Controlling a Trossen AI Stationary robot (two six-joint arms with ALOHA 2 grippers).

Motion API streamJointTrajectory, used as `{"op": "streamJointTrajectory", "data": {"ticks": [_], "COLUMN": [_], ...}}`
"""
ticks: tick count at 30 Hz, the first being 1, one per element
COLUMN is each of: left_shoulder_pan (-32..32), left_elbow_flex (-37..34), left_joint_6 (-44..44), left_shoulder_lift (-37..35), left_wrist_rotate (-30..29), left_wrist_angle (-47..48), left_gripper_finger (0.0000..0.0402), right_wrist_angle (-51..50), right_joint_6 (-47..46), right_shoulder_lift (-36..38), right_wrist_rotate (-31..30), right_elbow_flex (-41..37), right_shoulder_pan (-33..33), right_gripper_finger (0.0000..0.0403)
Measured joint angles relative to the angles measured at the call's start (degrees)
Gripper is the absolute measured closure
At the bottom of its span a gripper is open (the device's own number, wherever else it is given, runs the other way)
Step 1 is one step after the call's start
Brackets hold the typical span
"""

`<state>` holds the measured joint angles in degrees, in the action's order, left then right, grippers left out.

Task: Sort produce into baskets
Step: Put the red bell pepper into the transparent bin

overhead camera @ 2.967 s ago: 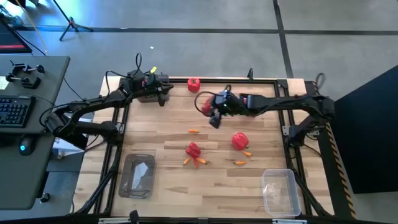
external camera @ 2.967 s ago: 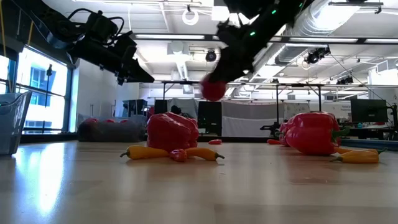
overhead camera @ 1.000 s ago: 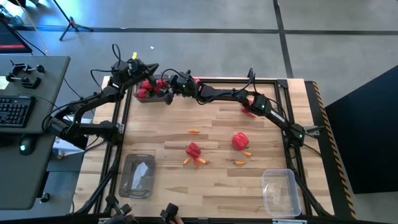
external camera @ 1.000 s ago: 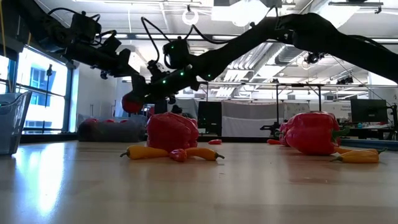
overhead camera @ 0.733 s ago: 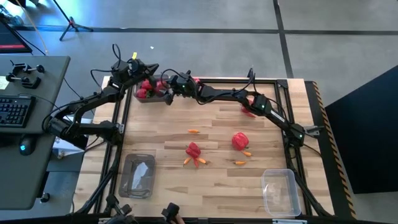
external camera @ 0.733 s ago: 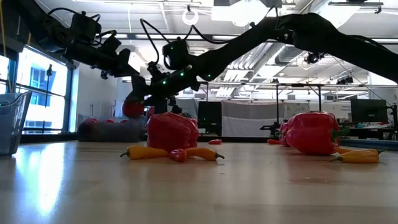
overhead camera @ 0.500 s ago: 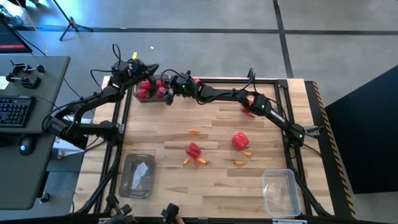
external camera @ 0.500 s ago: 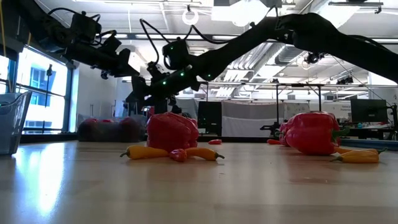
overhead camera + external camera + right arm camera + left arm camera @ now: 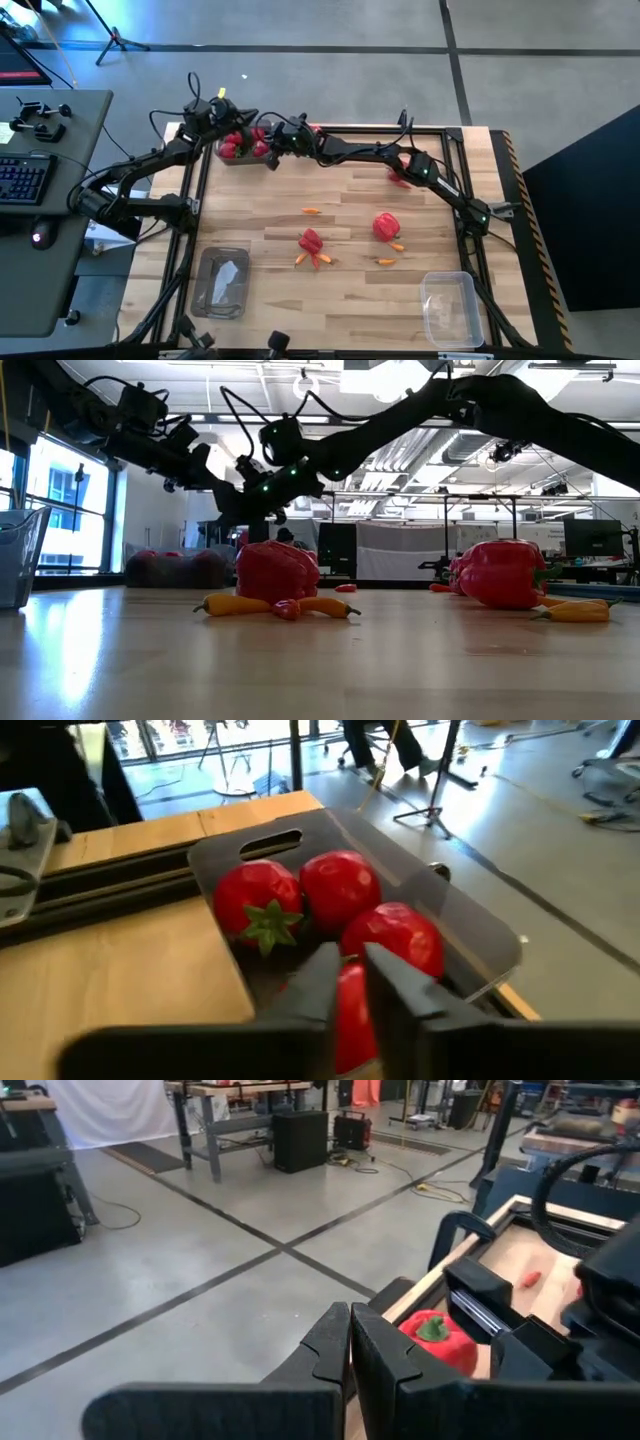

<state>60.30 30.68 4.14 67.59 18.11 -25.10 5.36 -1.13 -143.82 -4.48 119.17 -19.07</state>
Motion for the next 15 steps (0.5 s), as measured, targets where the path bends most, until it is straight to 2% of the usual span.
{"op": "streamJointTrajectory", "data": {"ticks": [1,5,11,15], "left_shoulder_pan": [-0.18,-1.10,-2.23,-2.70], "left_elbow_flex": [0.00,0.00,0.00,0.00], "left_joint_6": [0.00,-0.02,0.00,0.02], "left_shoulder_lift": [0.00,0.00,0.00,0.00], "left_wrist_rotate": [0.00,0.01,0.00,-0.02], "left_wrist_angle": [0.00,-0.01,-1.87,-2.16], "left_gripper_finger": [0.0402,0.0402,0.0402,0.0401], "right_wrist_angle": [0.08,2.08,19.80,25.60], "right_joint_6": [0.59,1.55,-1.13,-1.68], "right_shoulder_lift": [-0.07,-0.28,0.81,5.99], "right_wrist_rotate": [-1.09,-7.54,-7.59,-7.27], "right_elbow_flex": [0.00,-0.81,-15.29,-24.33], "right_shoulder_pan": [0.27,1.68,2.89,4.11], "right_gripper_finger": [0.0387,0.0390,0.0402,0.0402]}}
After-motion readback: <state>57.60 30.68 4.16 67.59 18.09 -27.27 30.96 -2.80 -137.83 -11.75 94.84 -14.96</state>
